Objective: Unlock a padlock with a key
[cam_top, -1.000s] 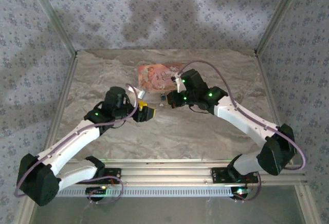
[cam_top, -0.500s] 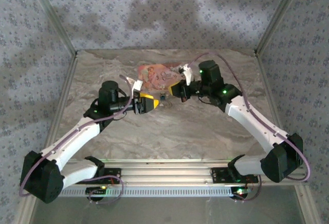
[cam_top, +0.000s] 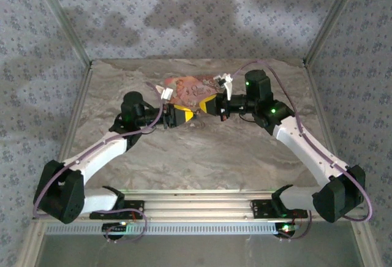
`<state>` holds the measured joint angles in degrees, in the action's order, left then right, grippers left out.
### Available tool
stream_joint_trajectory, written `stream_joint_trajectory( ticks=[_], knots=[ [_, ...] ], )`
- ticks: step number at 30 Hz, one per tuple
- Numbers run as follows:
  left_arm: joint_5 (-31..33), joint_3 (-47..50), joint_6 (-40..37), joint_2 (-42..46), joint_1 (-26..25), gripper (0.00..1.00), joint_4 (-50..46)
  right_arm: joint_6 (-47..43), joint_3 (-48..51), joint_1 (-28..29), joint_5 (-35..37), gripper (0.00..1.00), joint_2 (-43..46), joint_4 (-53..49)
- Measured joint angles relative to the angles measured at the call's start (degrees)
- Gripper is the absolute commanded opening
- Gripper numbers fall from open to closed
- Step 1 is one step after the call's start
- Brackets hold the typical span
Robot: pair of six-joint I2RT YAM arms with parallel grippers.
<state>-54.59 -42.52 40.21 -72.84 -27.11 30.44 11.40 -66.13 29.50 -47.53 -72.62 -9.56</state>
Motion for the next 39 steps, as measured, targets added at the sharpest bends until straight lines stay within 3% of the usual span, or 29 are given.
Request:
stream_joint_trajectory(
  ticks=[13, 18, 26, 33, 34, 36, 39],
  knots=[
    [-1.44, 0.0, 1.03, 1.27, -1.01, 0.44, 4.55, -0.02, 0.0, 1.44, -0.33, 0.0, 0.0, 0.09],
    [-1.9, -0.09, 0.79, 1.27, -2.47, 0.31, 4.39, 0.13, 0.0, 1.95, -0.33, 0.0, -0.02, 0.11],
    [-2.8, -0.17, -0.35, 1.38, -3.28, 0.0, 3.82, 0.2, 0.0, 2.32, -0.26, 0.0, -0.02, 0.07],
    [-2.43, -0.17, -2.23, 3.67, -3.28, 0.0, 0.09, 0.83, 0.0, 2.99, -0.26, 0.0, -0.02, 0.15],
    [-2.16, -0.17, -2.67, 4.22, -3.26, 0.0, -0.66, 0.94, 0.0, 3.08, -0.26, 0.06, -0.02, 0.17],
    [-1.18, -0.17, -3.56, 5.62, -3.26, 0.0, -2.51, 1.68, -0.02, 3.3, 0.15, 0.34, -0.02, 0.22],
    [-0.02, 0.35, -4.76, 8.24, -2.51, 0.0, -4.04, 2.47, -0.02, 3.5, 2.23, 0.65, -0.07, -0.24]
  ],
)
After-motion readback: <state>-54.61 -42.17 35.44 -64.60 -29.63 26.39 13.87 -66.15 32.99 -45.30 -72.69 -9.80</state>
